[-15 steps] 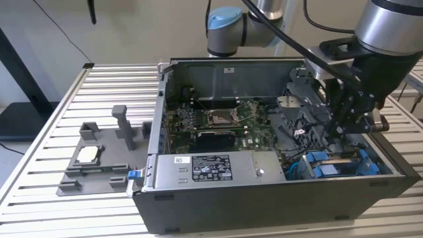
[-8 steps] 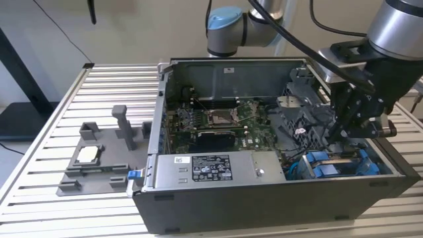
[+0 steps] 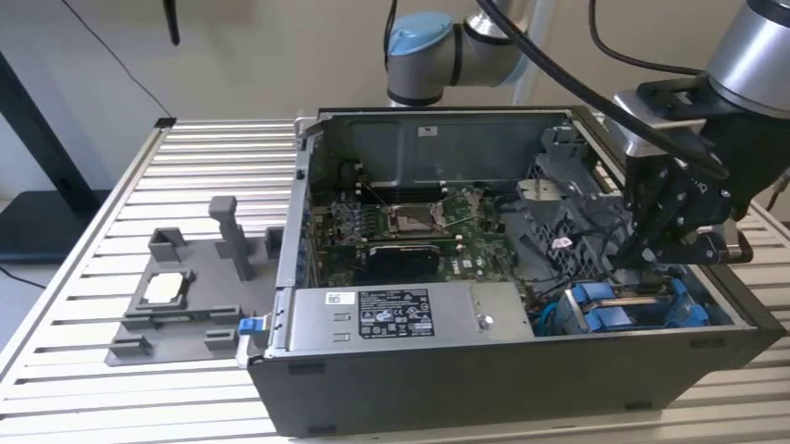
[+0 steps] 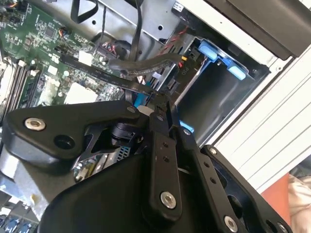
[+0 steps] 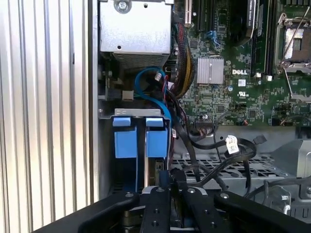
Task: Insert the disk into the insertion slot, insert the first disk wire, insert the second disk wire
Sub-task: 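Insert the second disk wire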
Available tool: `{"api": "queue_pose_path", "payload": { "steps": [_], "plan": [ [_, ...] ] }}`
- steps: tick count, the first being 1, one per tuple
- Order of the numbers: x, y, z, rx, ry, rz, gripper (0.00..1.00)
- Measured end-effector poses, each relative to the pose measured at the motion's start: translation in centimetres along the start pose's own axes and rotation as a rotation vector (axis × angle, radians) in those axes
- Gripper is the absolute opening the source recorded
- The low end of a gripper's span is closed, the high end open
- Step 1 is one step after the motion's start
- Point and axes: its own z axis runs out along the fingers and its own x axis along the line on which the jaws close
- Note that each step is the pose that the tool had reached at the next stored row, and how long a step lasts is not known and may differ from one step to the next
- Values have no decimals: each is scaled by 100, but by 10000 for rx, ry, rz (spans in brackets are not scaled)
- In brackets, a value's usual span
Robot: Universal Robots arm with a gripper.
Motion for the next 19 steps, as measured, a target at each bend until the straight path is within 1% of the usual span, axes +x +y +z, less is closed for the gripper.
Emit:
{"api": "queue_pose_path", "payload": {
  "steps": [2,19],
  "plan": [
    [14,-9,11,-6,-2,0,16],
    [47,-41,121,-6,0,0,16]
  ]
}}
